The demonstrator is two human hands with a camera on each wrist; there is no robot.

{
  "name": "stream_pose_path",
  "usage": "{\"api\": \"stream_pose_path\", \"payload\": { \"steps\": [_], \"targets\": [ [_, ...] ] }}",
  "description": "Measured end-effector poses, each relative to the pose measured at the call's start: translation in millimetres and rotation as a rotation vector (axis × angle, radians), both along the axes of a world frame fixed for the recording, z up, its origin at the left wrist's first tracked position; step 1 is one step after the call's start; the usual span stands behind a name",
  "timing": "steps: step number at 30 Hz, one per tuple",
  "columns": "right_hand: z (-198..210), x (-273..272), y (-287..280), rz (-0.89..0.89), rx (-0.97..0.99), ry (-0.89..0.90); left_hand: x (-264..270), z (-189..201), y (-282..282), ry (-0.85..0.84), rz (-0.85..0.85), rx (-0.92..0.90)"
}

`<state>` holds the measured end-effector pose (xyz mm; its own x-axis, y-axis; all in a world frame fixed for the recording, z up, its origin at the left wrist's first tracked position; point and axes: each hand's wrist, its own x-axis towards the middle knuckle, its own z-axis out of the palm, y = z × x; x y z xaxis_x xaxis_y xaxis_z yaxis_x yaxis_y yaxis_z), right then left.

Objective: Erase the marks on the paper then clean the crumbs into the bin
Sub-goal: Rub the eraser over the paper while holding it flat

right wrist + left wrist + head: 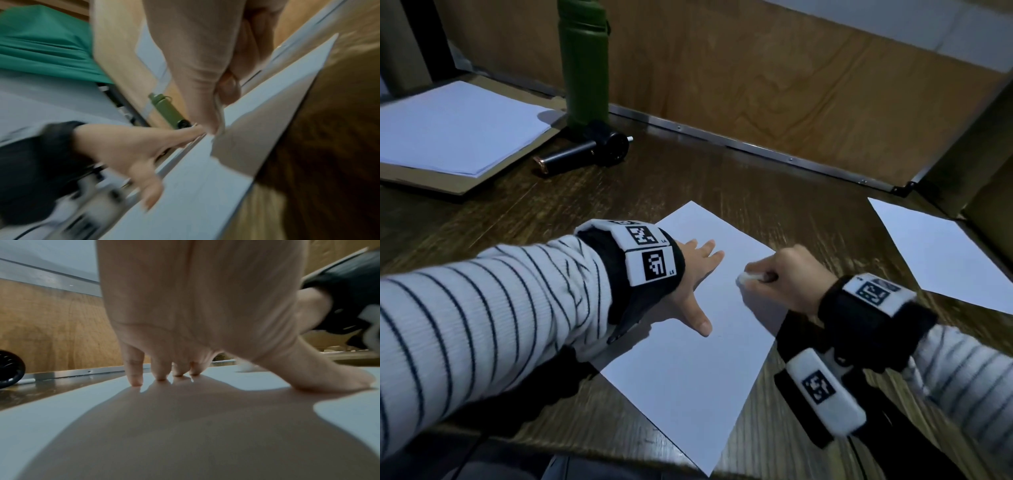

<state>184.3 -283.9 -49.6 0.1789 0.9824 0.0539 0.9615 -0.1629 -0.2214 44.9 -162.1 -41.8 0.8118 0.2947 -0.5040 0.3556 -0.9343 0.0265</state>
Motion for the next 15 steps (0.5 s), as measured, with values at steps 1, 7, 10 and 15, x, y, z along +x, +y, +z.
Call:
{"api": "stream_pose_path", "payload": {
  "steps": [1,7,10,15],
  "targets": [
    [0.3,-4.8,-7.3,0.055,-0.057,0.052,-0.3,-0.6,0.6,-0.009,0.001,-0.003],
    [5.1,-10.4,-15.8,0.163,-0.25,0.175,-0.1,-2.2,2.6,-0.008,-0.004,-0.008],
    [0.5,8.6,7.5,0.027,-0.034,0.036,-0.8,-1.8,2.2,-0.011,-0.007,-0.004],
    [-3.3,-13.8,-10.7,0.153,-0.06,0.076,-1.0,-2.9,1.3,-0.025,-0.011,-0.008]
  ]
}}
